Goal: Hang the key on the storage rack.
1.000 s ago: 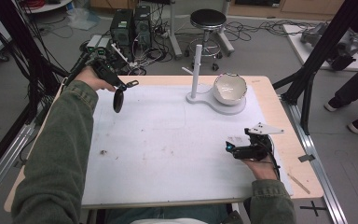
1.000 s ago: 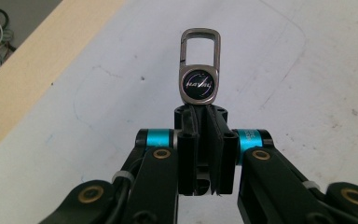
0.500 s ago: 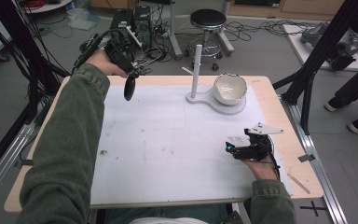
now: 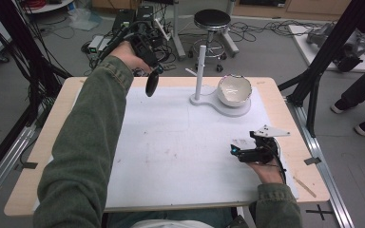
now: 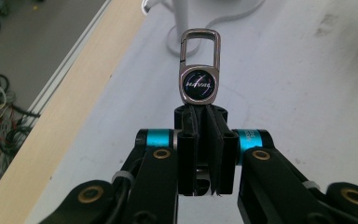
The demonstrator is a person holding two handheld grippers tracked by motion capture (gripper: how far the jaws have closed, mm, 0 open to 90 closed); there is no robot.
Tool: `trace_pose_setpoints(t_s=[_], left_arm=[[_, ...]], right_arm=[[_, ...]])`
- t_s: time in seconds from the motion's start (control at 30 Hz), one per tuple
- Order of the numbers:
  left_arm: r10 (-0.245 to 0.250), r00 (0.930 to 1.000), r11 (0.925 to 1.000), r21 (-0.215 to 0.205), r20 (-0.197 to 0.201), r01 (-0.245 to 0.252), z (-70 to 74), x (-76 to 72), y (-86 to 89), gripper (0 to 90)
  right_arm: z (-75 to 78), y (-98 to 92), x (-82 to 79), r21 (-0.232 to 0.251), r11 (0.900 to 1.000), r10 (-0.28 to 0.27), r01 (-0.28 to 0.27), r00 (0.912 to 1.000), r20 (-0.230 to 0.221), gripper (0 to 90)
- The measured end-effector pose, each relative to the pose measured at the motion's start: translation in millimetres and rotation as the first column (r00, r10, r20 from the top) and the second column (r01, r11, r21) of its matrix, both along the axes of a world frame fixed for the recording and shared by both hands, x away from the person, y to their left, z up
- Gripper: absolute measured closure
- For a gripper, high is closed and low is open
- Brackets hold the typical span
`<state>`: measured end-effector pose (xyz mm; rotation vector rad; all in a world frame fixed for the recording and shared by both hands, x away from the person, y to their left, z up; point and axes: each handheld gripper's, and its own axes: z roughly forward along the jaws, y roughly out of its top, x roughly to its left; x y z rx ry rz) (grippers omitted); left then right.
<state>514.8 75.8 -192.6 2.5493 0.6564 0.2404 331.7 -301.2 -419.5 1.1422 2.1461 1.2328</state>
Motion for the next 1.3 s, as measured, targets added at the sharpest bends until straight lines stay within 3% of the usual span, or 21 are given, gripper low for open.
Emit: trace_pose_setpoints(t_s=[0.57, 0.77, 1.03, 1.3], left_arm=[[-0.052, 0.9980, 0.9987, 0.005, 0.035, 0.052, 12.7, 8.6, -55.7, 82.9], [-0.065, 0.9977, 0.9977, 0.018, 0.021, 0.065, 4.8, 16.6, -68.6, 82.9], [-0.060, 0.9974, 0.9981, 0.016, 0.040, 0.059, -0.6, 27.3, -83.2, 82.8], [-0.058, 0.9972, 0.9960, 0.072, 0.049, 0.054, -13.0, 33.8, -101.7, 82.9]], right_arm=[[0.7, -0.1, -0.7, 0.001, 1.000, 0.001, -0.001, 1.0000, 0.007, 0.5], [0.7, -1.0, -0.5, 0.001, 1.000, 0.000, 0.000, 1.0000, 0.008, 0.5], [0.6, -1.5, -0.5, 0.001, 1.000, -0.002, 0.002, 0.9999, 0.011, 0.6], [0.4, -1.1, -0.6, -0.006, 1.000, 0.000, 0.000, 1.0000, 0.008, 0.5]])
